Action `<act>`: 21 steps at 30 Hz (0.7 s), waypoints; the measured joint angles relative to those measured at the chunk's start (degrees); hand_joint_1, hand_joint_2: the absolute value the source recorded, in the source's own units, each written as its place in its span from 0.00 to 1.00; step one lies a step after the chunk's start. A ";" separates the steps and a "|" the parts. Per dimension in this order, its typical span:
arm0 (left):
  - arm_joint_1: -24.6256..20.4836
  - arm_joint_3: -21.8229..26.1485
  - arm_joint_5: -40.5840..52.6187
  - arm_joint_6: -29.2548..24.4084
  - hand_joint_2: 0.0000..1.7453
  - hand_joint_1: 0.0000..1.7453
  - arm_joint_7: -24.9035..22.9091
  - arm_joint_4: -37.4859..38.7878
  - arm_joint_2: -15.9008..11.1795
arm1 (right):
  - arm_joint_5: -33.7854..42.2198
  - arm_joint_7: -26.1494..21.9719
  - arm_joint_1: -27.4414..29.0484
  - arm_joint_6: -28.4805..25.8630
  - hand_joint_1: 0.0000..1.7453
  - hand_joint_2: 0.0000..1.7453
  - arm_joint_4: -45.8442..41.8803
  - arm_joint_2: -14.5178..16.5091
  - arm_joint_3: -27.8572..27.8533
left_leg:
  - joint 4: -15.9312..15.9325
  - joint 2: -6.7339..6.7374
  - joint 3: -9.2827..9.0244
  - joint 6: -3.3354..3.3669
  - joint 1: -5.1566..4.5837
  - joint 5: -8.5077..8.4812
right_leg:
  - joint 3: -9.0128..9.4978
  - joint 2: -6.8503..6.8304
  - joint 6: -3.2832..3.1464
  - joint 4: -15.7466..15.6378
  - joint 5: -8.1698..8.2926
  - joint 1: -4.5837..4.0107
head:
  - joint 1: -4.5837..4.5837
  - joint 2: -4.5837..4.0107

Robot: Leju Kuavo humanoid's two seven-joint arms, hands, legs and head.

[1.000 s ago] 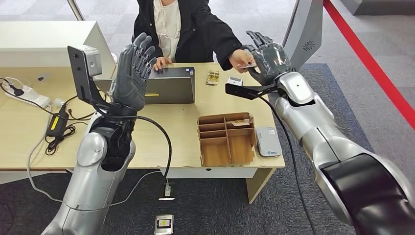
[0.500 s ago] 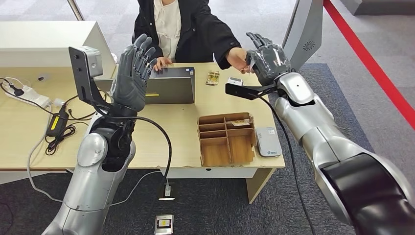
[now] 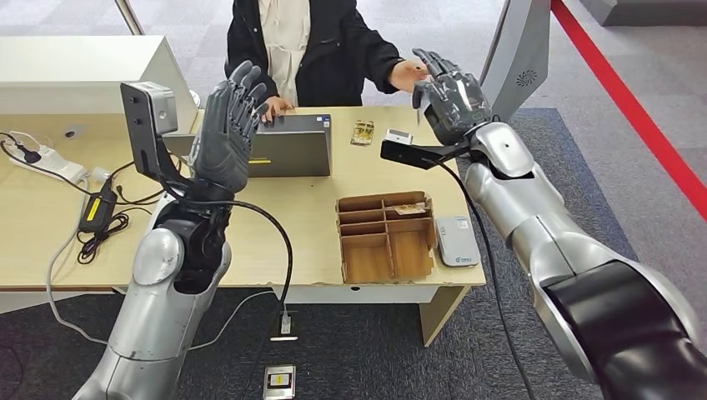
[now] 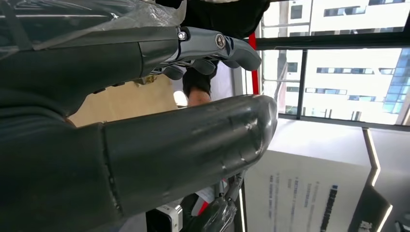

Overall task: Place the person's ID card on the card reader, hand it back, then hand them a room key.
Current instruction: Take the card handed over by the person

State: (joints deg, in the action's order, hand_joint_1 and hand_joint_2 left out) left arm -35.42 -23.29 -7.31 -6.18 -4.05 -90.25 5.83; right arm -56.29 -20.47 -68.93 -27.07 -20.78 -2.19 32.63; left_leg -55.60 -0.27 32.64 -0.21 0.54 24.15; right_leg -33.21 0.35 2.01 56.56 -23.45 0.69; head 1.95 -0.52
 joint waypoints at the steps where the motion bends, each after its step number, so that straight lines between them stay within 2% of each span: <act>1: -0.17 0.07 -0.21 0.34 0.00 0.00 0.13 0.08 -0.23 | 0.58 -0.54 0.00 -0.11 1.00 1.00 -0.22 0.00 -0.08 | 0.00 0.00 0.00 0.00 0.00 0.00 | 0.00 0.00 0.00 0.00 0.00 0.00 | 0.00 0.00; 9: -0.10 0.32 -0.68 -0.94 0.00 0.00 -0.08 -0.20 -2.25 | 4.79 -2.75 2.62 0.38 1.00 1.00 -4.14 -2.09 -0.34 | 0.00 0.00 -0.02 0.00 0.00 0.00 | 0.01 0.00 0.00 0.00 0.00 0.00 | 0.01 0.00; 21: 0.76 0.36 -0.59 -1.68 0.00 0.00 -2.08 -2.44 -4.86 | 8.14 1.07 8.90 4.58 1.00 1.00 -9.62 -8.87 -2.49 | -0.02 -0.02 -0.03 0.00 -0.01 0.00 | 0.02 -0.02 0.00 -0.03 0.00 0.01 | 0.01 0.00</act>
State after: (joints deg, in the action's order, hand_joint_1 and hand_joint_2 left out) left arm -34.65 -22.93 -7.90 -7.87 -6.13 -92.69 0.97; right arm -48.16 -19.40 -60.02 -22.49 -30.40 -11.06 30.13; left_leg -55.62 -0.29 32.61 -0.20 0.53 24.16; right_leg -33.20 0.34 2.01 56.53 -23.45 0.71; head 1.96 -0.52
